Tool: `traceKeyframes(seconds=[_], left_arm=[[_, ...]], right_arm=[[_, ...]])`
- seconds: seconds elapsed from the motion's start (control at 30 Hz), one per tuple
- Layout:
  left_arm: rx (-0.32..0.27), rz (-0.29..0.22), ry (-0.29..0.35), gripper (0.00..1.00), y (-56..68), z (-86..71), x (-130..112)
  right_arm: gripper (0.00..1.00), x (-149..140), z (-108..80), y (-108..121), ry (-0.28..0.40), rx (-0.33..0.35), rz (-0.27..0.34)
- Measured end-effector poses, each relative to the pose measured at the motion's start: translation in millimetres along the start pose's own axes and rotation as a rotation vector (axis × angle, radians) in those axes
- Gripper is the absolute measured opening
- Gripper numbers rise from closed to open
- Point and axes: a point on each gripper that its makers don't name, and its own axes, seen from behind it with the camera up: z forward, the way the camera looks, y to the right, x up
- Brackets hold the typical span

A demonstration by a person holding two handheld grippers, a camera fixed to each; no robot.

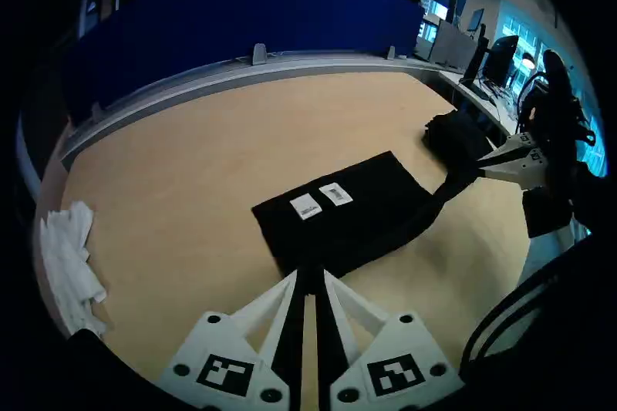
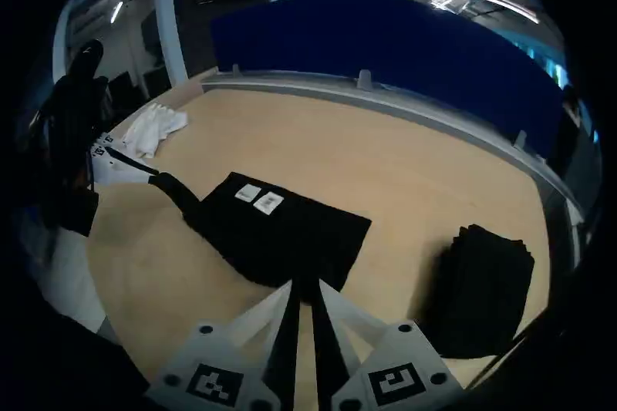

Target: Fold towel

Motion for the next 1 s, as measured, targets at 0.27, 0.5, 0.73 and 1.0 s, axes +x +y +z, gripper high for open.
traceKeyframes(seconds=[0.27,0.5,0.73,1.0], left_arm=[[0.008,0.030,-0.017,0.09,-15.4,30.4,20.8],[0.009,0.056,-0.060,0.09,-24.2,59.0,20.9],[0.006,0.070,-0.079,0.09,-25.9,74.6,15.9],[0.032,0.098,-0.082,0.12,-33.3,86.2,13.1]], right_arm=[[0.10,11.7,27.6,24.6,-0.004,-0.023,0.017],[0.10,5.0,49.0,36.5,-0.028,-0.024,0.061],[0.10,-1.7,58.7,42.0,-0.042,-0.025,0.084],[0.09,0.0,67.0,43.5,-0.038,-0.021,0.091]])
